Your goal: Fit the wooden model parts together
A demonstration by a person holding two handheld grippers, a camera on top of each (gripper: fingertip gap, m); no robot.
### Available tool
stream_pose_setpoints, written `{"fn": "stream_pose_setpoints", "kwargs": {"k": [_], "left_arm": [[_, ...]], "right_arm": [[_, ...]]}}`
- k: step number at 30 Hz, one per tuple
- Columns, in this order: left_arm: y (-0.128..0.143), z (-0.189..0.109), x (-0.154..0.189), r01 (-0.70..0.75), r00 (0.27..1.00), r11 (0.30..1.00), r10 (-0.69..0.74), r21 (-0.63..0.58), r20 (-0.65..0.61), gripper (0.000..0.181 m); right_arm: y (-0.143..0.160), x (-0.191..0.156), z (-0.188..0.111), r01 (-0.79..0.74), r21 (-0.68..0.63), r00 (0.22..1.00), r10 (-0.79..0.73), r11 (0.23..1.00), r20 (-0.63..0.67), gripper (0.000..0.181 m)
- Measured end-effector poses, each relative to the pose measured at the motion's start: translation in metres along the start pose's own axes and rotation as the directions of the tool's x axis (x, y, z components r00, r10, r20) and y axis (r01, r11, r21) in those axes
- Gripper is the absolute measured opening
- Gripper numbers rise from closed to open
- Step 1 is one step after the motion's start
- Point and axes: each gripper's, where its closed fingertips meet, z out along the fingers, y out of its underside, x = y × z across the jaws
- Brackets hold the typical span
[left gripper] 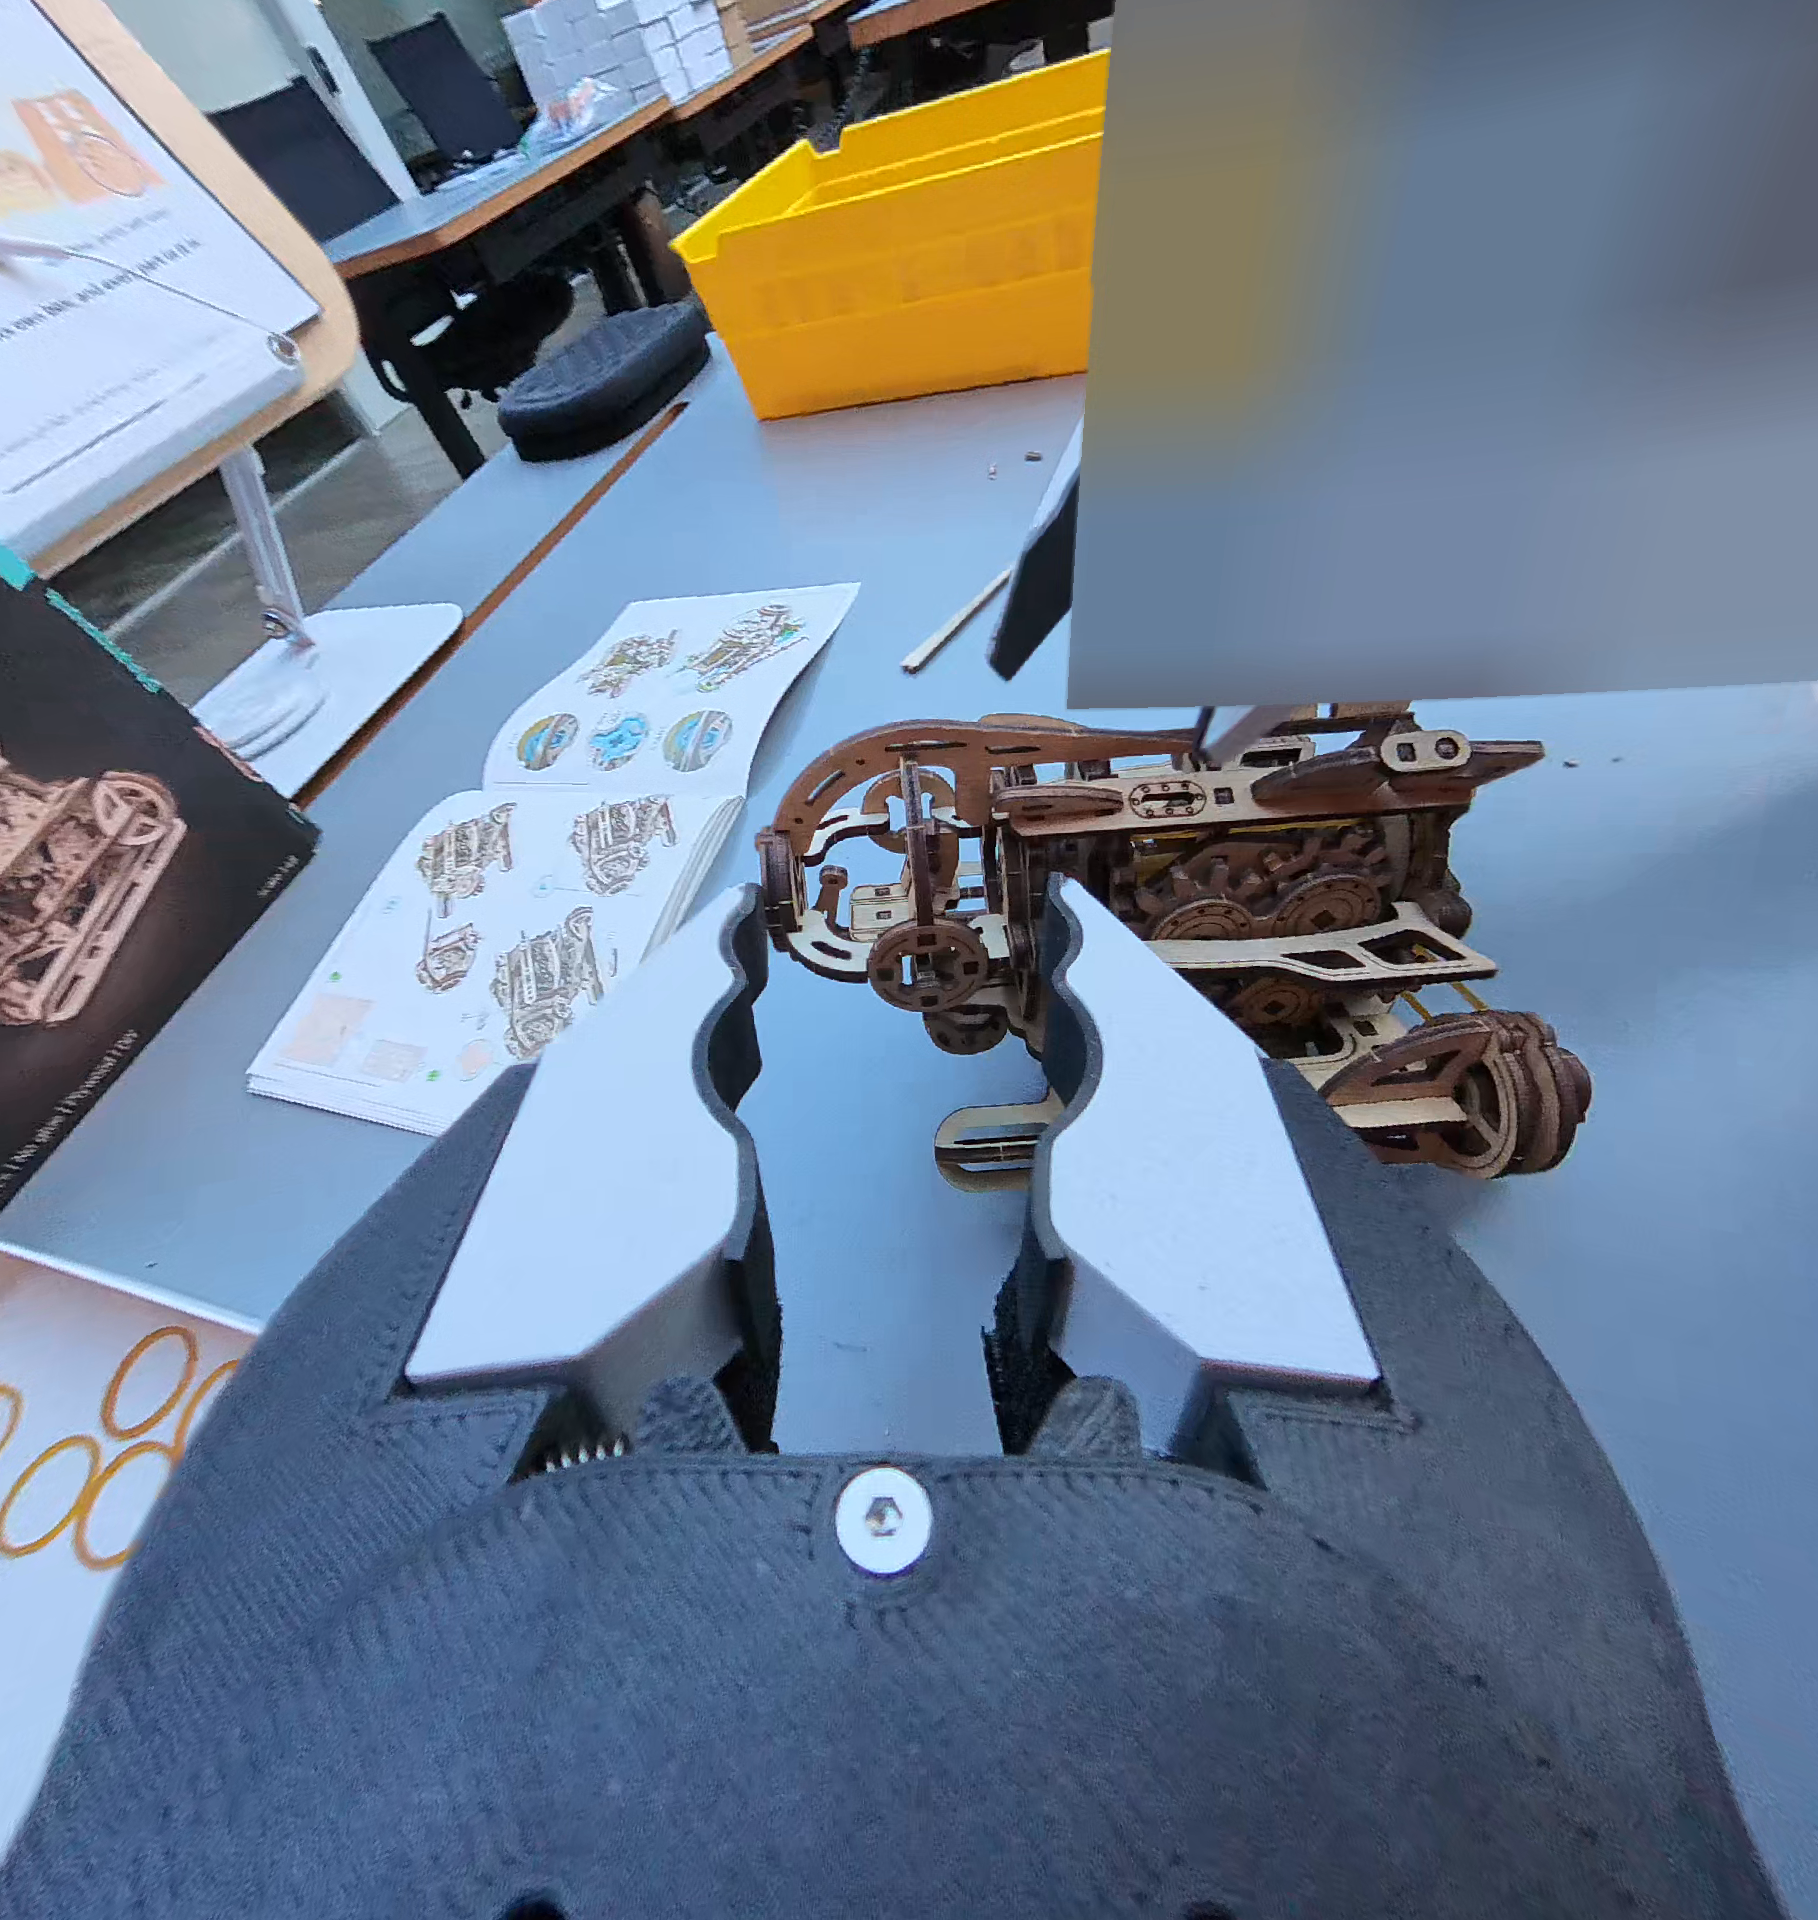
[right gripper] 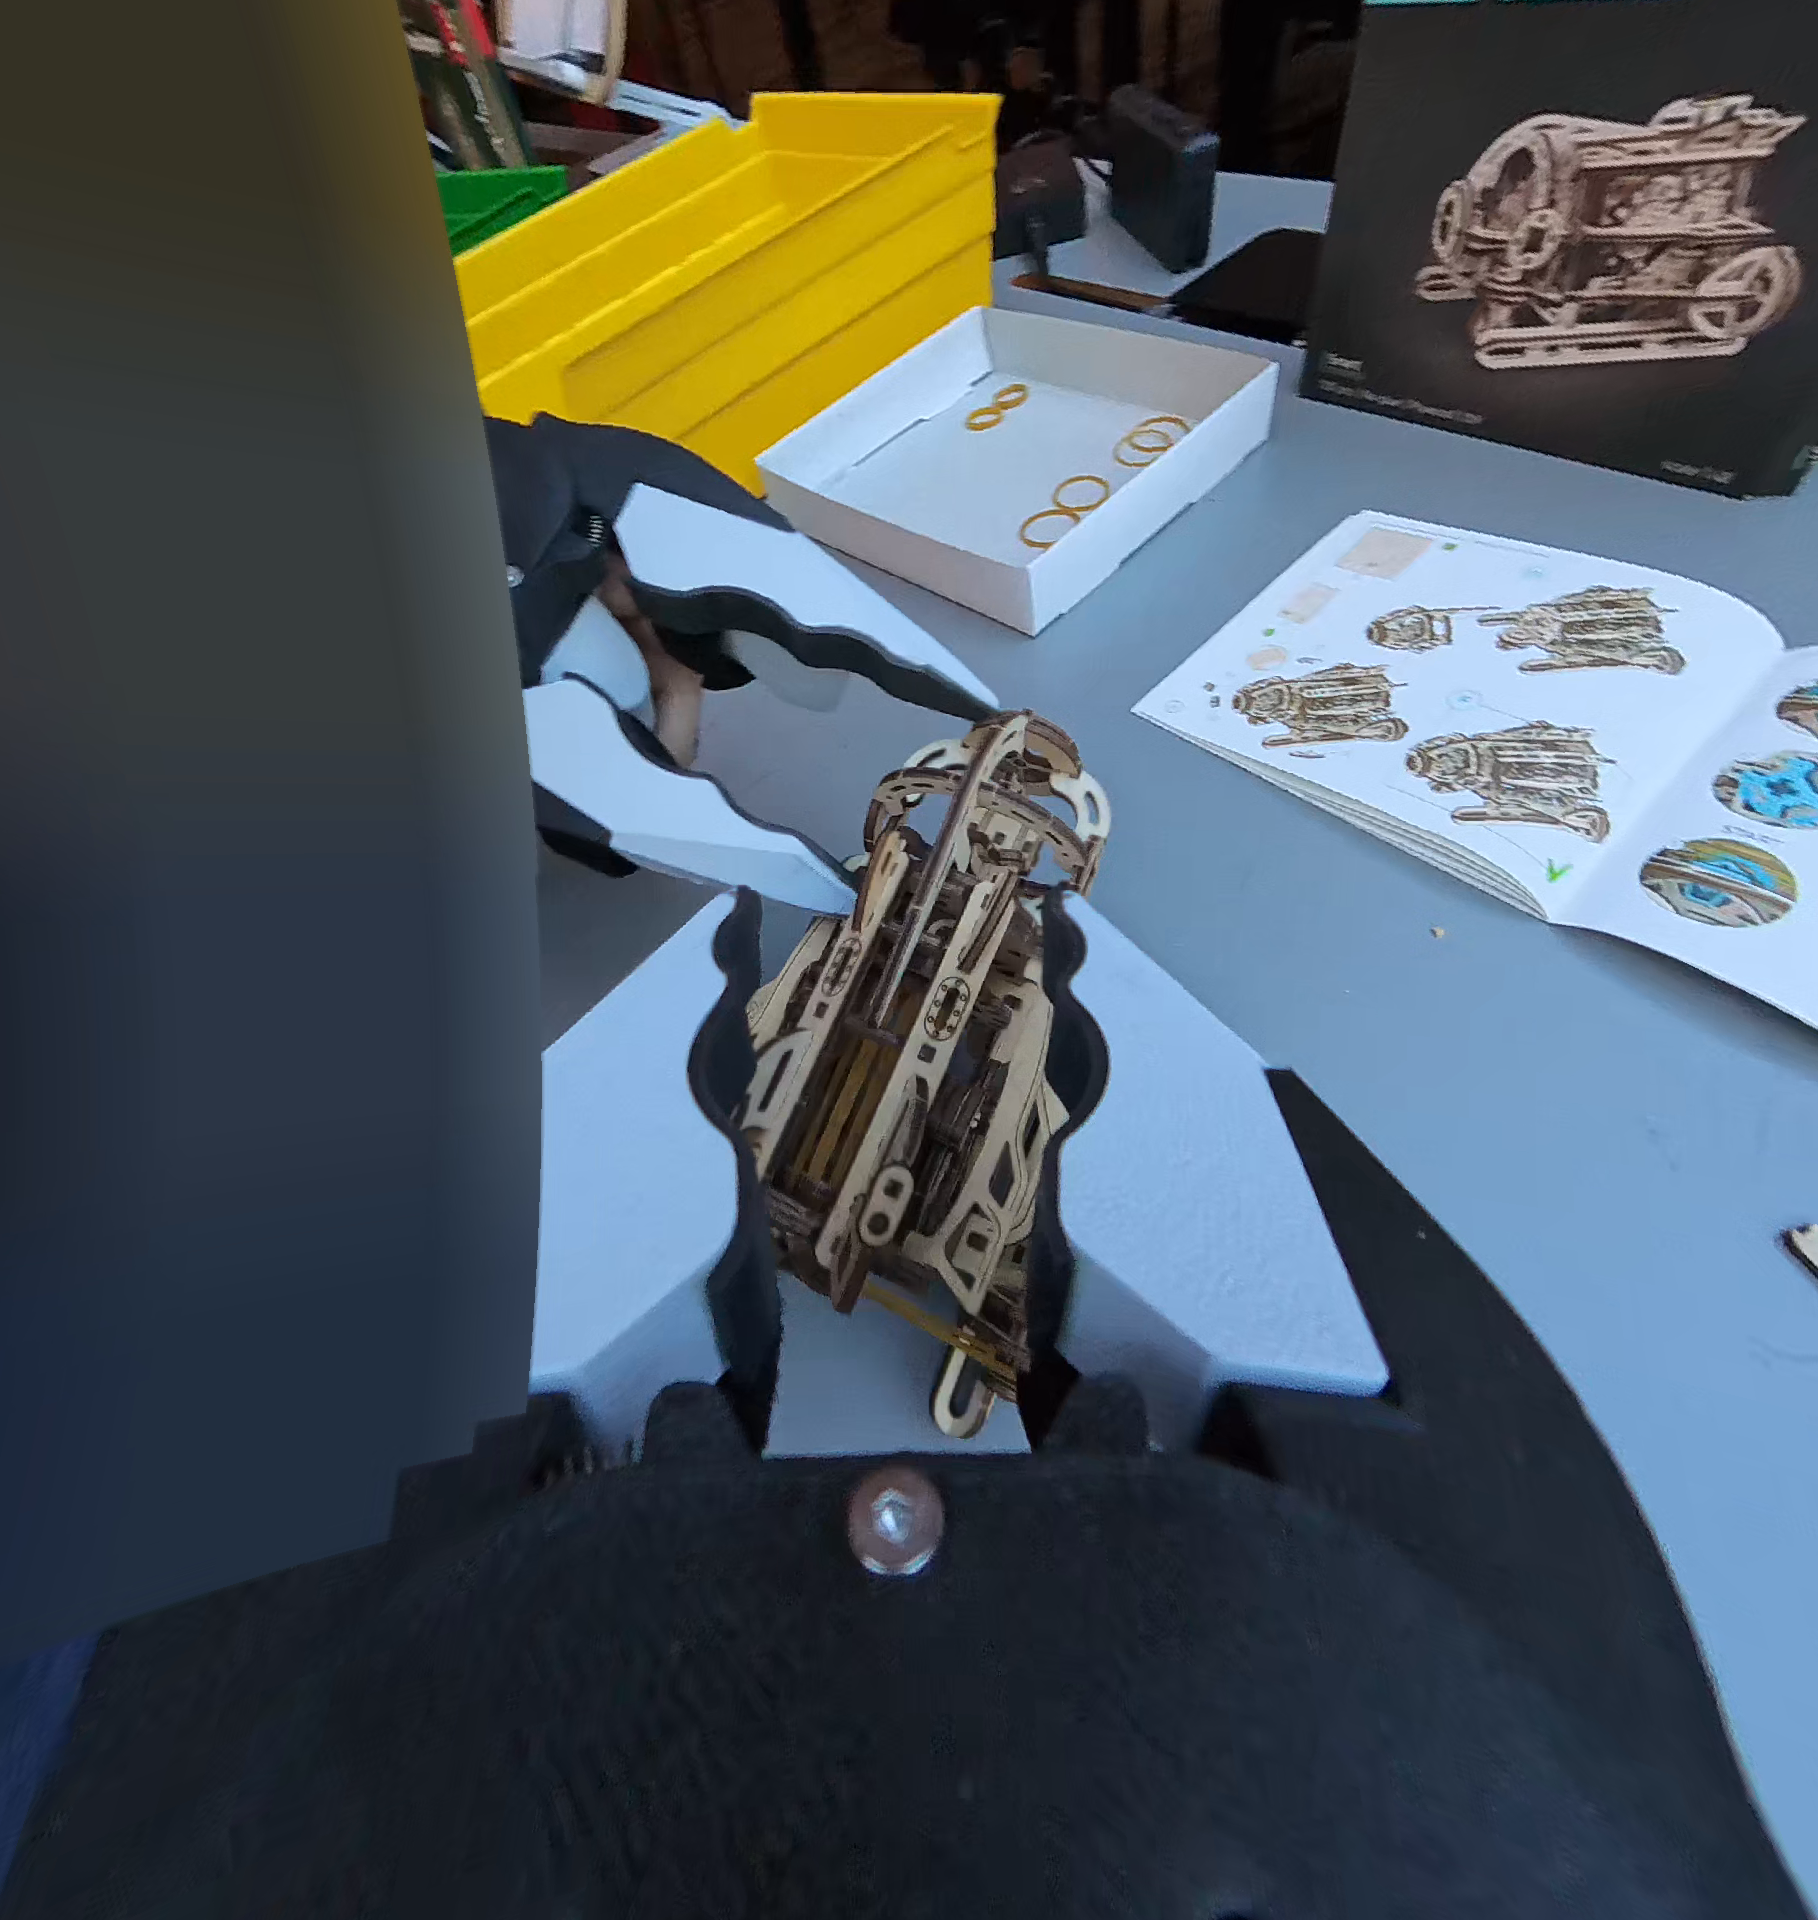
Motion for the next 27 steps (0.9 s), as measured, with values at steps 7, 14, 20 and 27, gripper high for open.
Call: {"fn": "stream_pose_setpoints", "kwargs": {"k": [7,14,20,27], "left_arm": [[-0.008,-0.007,0.007,-0.140,0.986,0.990,0.140,-0.011,0.095,0.051],[-0.011,-0.010,0.007,-0.143,0.983,0.990,0.144,-0.016,0.112,0.051],[-0.010,-0.010,0.007,-0.134,0.984,0.990,0.138,-0.041,0.109,0.051],[-0.009,-0.008,0.008,-0.139,0.985,0.990,0.142,-0.038,0.095,0.052]], "right_arm": [[0.018,0.000,0.014,0.049,-0.147,0.985,-0.073,0.988,-0.159,0.055],[0.021,-0.004,0.012,0.065,-0.204,0.976,-0.105,0.977,-0.191,0.036],[0.023,-0.003,0.014,0.025,-0.219,0.985,-0.061,0.975,-0.159,0.038],[0.024,0.001,0.011,0.018,-0.198,0.989,-0.046,0.980,-0.139,0.034]]}}
